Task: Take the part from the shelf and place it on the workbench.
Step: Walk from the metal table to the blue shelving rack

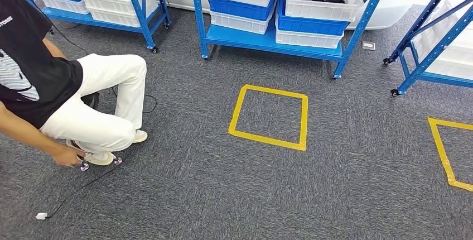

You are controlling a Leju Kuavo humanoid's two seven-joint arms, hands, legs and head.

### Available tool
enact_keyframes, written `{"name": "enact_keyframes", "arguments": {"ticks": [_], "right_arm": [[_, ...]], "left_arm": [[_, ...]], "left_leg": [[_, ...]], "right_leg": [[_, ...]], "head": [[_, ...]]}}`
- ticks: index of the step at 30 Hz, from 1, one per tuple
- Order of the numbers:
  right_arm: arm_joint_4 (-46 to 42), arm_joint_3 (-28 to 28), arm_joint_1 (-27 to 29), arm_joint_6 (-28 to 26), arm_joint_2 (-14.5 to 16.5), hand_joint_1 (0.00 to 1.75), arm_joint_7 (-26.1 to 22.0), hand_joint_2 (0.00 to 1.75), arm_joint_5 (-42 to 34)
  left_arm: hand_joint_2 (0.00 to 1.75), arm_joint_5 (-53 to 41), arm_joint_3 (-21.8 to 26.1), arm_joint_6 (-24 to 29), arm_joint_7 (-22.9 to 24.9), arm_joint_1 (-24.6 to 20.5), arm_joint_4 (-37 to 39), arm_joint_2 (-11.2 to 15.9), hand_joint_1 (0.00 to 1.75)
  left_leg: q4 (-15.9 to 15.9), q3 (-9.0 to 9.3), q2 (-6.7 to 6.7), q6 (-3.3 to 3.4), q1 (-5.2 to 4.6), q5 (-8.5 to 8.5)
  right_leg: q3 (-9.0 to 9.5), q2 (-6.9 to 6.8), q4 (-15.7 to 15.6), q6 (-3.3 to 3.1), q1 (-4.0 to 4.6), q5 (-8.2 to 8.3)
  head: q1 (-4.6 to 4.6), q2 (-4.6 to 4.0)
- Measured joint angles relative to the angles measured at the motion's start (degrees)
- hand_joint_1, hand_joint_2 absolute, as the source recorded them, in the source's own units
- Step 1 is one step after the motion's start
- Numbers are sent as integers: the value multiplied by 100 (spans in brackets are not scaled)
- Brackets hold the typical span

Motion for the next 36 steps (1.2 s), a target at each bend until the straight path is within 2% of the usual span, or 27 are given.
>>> {"name": "enact_keyframes", "arguments": {"ticks": [2,4,6,8,9,10,11,13,14,15,17,19,20,21,23,24,25,26,27,28,29,30,32,34,36], "right_arm": [[-1,-1,-3,1,3,0,1,0,0],[-2,-2,-6,1,7,0,2,0,0],[-2,-2,-13,1,13,0,2,0,0],[-2,-2,-17,1,17,0,2,0,0],[-2,-2,-14,1,17,0,2,0,0],[-2,-2,-7,1,17,0,3,0,0],[-2,-2,-2,1,18,0,3,0,0],[-1,-2,3,1,21,0,4,0,0],[-1,-2,-5,0,23,0,4,0,0],[0,-2,-15,0,22,0,4,0,-1],[0,-2,-30,-1,22,0,4,0,-1],[0,-2,-31,0,24,0,5,0,-2],[0,-2,-35,0,26,0,5,0,-4],[0,-2,-42,1,26,0,5,0,-8],[0,-2,-49,0,26,0,4,0,-19],[1,-2,-36,-1,26,0,4,0,-26],[1,-3,-16,-4,24,0,4,0,-35],[2,-5,5,-10,21,0,3,0,-44],[3,-7,23,-19,17,0,2,0,-52],[5,-8,34,-27,14,0,0,0,-59],[7,-9,38,-33,13,0,-2,0,-63],[9,-10,39,-37,13,0,-3,0,-66],[11,-13,43,-41,17,0,-4,0,-68],[11,-17,48,-48,19,0,-4,0,-69],[11,-22,31,-52,22,0,-4,0,-69]], "left_arm": [[0,1,15,0,-6,-6,-1,3,0],[0,1,19,-6,-12,-12,-2,4,0],[0,1,20,-18,-15,-7,-2,4,0],[0,1,21,-23,-15,4,-2,5,0],[0,1,21,-23,-15,10,-2,5,0],[0,1,22,-23,-15,14,-2,8,0],[0,1,23,-23,-15,15,-2,13,0],[0,1,25,-25,-17,18,-1,23,0],[0,1,25,-27,-19,16,0,24,0],[0,0,25,-30,-20,11,1,24,0],[0,-2,25,-35,-21,6,2,23,0],[0,-6,27,-38,-22,18,1,20,0],[0,-9,27,-40,-24,21,1,18,0],[0,-13,28,-44,-25,19,0,17,0],[0,-19,28,-57,-27,9,0,19,0],[0,-22,28,-67,-28,8,0,19,0],[0,-25,28,-78,-28,15,0,20,0],[0,-27,29,-91,-28,23,0,21,0],[0,-28,29,-101,-28,31,0,23,0],[0,-31,30,-110,-28,36,1,24,0],[0,-33,30,-115,-28,39,1,26,0],[0,-35,30,-117,-28,39,2,28,0],[0,-37,30,-121,-28,45,2,37,0],[0,-39,31,-121,-28,40,1,45,0],[0,-45,31,-121,-30,12,0,48,0]], "left_leg": [[4,28,6,-60,26,-55],[299,-77,32,-124,55,-192],[1024,-478,60,-180,77,-449],[1644,-894,72,-215,91,-624],[1792,-1027,74,-223,95,-622],[1741,-1080,76,-224,103,-483],[1524,-1059,82,-219,110,-249],[814,-890,106,-198,118,327],[516,-783,115,-173,106,463],[347,-719,120,-142,86,499],[236,-666,108,-44,50,418],[143,-544,93,63,57,390],[103,-463,89,109,62,374],[69,-392,85,147,67,354],[52,-302,77,195,59,275],[52,-253,65,203,56,226],[52,-191,49,203,53,173],[52,-119,31,196,50,118],[51,-39,16,182,49,59],[49,25,6,165,49,-1],[54,101,-1,143,43,-69],[50,150,-2,108,38,-135],[77,278,-1,28,22,-196],[155,374,19,-42,25,-249],[469,249,53,-91,47,-353]], "right_leg": [[44,7,-15,-96,-17,-34],[131,11,-35,-197,-55,-83],[226,7,-41,-282,-59,-163],[296,7,-41,-303,-55,-232],[331,11,-41,-300,-55,-262],[387,18,-41,-292,-57,-305],[463,24,-41,-279,-62,-359],[621,33,-48,-227,-63,-504],[661,33,-53,-190,-43,-562],[681,31,-76,-152,-24,-603],[782,24,-114,-63,8,-613],[850,19,-66,-9,0,-624],[778,20,87,-4,-5,-651],[599,20,379,-6,-11,-706],[61,22,1133,-22,-9,-899],[-192,22,1402,-22,-6,-993],[-354,22,1486,-11,-3,-1025],[-417,22,1376,26,-3,-947],[-392,21,1083,74,-5,-753],[-326,19,716,119,-5,-474],[-262,7,406,122,-3,-276],[-202,-9,202,87,16,-170],[-115,-26,98,-54,40,-177],[54,-12,53,-151,-3,-115],[210,-8,37,-221,-43,-100]], "head": [[-2,0],[-15,0],[-29,0],[-27,0],[-27,0],[-27,0],[-26,0],[-26,0],[-27,0],[-26,0],[-26,0],[-20,0],[-13,0],[-10,0],[-6,0],[-7,0],[-6,0],[-6,0],[-4,0],[0,0],[-2,0],[3,0],[8,0],[7,0],[-16,0]]}}
